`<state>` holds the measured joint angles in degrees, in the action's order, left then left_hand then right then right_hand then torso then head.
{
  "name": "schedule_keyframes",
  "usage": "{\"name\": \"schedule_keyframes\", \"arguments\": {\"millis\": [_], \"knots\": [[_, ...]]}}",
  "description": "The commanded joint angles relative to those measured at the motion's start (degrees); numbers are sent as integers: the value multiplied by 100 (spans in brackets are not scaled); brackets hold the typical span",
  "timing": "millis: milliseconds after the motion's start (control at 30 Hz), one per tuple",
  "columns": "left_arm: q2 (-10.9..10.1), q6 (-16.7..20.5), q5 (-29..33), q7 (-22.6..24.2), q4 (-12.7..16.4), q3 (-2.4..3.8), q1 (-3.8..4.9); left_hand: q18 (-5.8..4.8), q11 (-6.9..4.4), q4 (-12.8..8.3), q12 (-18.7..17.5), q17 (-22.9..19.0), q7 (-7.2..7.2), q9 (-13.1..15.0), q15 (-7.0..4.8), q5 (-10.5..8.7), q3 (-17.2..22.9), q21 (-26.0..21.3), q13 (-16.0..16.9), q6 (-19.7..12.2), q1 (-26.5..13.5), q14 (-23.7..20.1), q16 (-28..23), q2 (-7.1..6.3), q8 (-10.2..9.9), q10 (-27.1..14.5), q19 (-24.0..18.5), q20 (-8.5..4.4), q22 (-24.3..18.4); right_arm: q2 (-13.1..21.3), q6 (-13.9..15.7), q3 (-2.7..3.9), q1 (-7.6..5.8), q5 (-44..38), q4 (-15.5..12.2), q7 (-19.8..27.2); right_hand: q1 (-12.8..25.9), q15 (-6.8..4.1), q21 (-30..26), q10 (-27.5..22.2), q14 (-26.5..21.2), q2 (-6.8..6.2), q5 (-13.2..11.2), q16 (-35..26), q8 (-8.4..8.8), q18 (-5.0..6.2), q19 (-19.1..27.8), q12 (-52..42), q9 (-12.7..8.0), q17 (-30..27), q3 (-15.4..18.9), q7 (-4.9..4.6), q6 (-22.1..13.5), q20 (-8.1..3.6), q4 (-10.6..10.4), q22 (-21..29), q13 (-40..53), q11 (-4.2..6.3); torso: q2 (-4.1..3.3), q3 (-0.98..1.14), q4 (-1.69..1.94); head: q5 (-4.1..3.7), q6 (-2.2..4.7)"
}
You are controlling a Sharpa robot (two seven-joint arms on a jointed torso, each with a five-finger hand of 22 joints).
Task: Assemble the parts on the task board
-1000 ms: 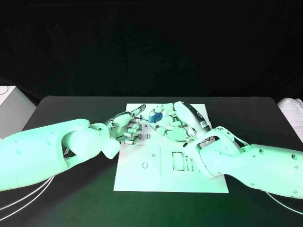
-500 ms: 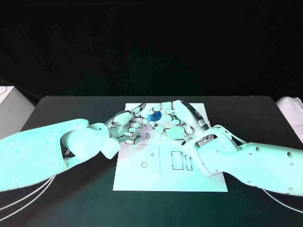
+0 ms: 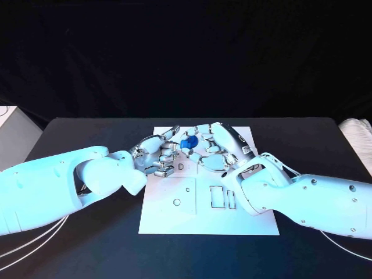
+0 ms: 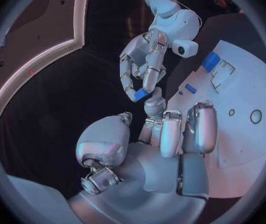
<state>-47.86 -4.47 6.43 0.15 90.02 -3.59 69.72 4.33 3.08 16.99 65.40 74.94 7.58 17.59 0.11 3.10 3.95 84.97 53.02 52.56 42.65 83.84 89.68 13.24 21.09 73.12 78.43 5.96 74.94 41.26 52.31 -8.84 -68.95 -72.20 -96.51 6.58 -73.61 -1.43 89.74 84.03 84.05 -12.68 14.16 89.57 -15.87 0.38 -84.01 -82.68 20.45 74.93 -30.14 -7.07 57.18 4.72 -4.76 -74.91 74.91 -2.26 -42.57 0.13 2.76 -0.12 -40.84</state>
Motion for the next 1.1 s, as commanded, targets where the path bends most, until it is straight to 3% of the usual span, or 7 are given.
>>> {"name": "schedule_keyframes", "arguments": {"millis": [33,1100], "knots": [[8,-272,128,210,21,7,4,-109,-1,0,36,1483,-1,9,-45,-10,-39,23,14,31,-7,607,21,70,33,41,58,0,12,-6,-3,-2,13,-10,18,58,-73,-29,26,119,584,7,9,24,-25,-38,-599,-34,10,1457,14,18,-8,-38,29,-1509,963,6,3,-1,3,5,-10],[-43,-144,76,130,-64,8,4,-114,-20,-8,33,1500,-23,29,-61,-5,-98,32,31,100,37,613,29,116,39,72,77,-14,36,52,92,-1,20,-10,-50,130,-82,-28,26,121,585,8,10,26,-25,-38,-599,-37,10,1462,8,16,-8,-37,39,-1509,966,5,4,-1,-1,10,-21]]}}
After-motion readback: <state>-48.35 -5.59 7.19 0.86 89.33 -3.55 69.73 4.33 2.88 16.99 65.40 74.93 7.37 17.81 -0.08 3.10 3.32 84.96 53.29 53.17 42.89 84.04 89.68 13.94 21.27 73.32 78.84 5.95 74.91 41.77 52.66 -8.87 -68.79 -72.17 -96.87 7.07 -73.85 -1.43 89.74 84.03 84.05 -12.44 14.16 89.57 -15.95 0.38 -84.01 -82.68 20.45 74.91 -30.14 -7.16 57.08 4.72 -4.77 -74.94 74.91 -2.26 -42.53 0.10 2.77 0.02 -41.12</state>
